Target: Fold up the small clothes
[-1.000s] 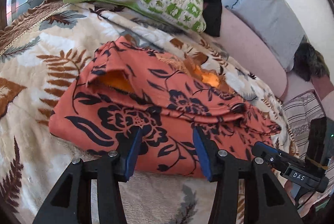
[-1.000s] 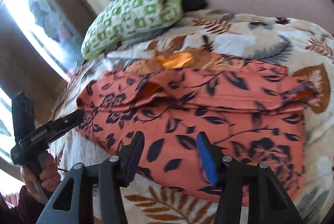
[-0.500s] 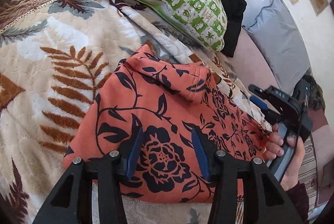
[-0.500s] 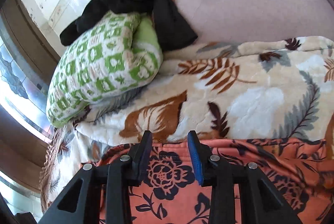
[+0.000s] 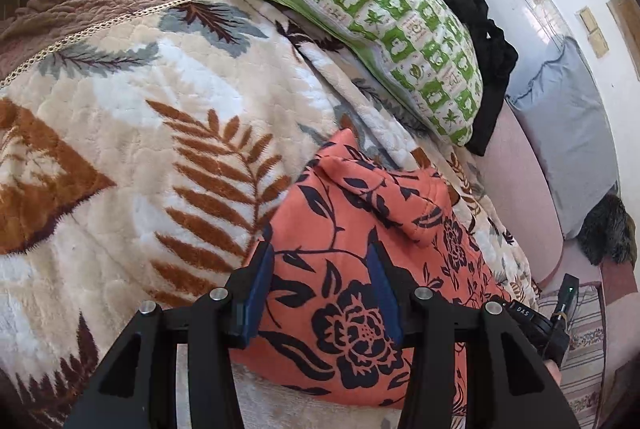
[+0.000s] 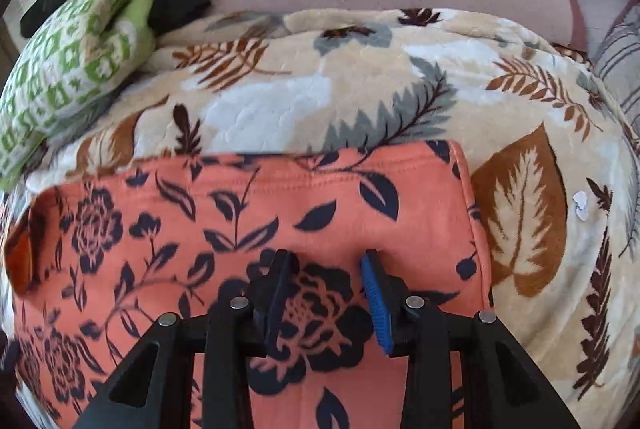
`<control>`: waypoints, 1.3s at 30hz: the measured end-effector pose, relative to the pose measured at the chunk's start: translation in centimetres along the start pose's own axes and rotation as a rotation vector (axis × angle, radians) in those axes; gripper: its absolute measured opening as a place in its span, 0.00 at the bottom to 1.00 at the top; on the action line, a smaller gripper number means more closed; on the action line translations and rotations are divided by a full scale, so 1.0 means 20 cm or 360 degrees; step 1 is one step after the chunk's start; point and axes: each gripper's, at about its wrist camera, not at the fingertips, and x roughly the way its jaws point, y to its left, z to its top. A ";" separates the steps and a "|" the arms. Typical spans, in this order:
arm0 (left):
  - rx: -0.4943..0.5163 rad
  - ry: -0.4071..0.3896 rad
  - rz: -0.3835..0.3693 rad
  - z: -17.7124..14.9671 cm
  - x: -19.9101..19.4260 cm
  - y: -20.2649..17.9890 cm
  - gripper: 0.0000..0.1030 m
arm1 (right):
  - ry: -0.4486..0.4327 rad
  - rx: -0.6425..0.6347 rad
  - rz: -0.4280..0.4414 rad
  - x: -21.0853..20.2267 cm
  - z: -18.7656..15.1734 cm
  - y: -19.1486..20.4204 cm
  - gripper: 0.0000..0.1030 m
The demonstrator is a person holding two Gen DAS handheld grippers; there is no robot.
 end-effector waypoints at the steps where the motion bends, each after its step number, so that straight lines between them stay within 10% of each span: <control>1: -0.0004 -0.0007 0.0020 0.01 0.00 0.01 0.47 | -0.0048 -0.0055 0.0050 -0.04 0.01 0.08 0.40; 8: 0.0079 0.0029 0.0135 0.02 0.00 0.03 0.48 | 0.0133 -0.0790 0.0669 -0.13 -0.26 1.00 0.40; 10: 0.0120 0.0063 0.0155 0.01 0.02 0.02 0.48 | 0.0100 -0.0893 0.0642 -0.09 -0.28 1.22 0.40; 15: 0.0123 0.0093 0.0171 0.03 0.03 0.03 0.48 | -0.0044 -0.0537 0.0684 -0.02 -0.02 1.42 0.40; 26: 0.0487 0.0011 0.0103 -0.07 -0.02 -0.28 0.48 | -0.0163 -0.0365 0.0610 -0.34 -0.18 0.75 0.40; 33: 0.0699 0.0231 0.0332 -0.26 0.18 -0.41 0.60 | -0.0131 -0.0230 0.0499 -0.52 -0.52 0.18 0.40; 37: 0.0964 0.0166 0.0553 -0.38 0.20 -0.50 0.60 | 0.0169 -0.0166 0.0358 -0.31 -0.71 -0.01 0.40; 39: 0.0981 0.0133 0.0550 -0.39 0.16 -0.50 0.60 | 0.0059 -0.0126 0.0438 -0.35 -0.75 -0.06 0.40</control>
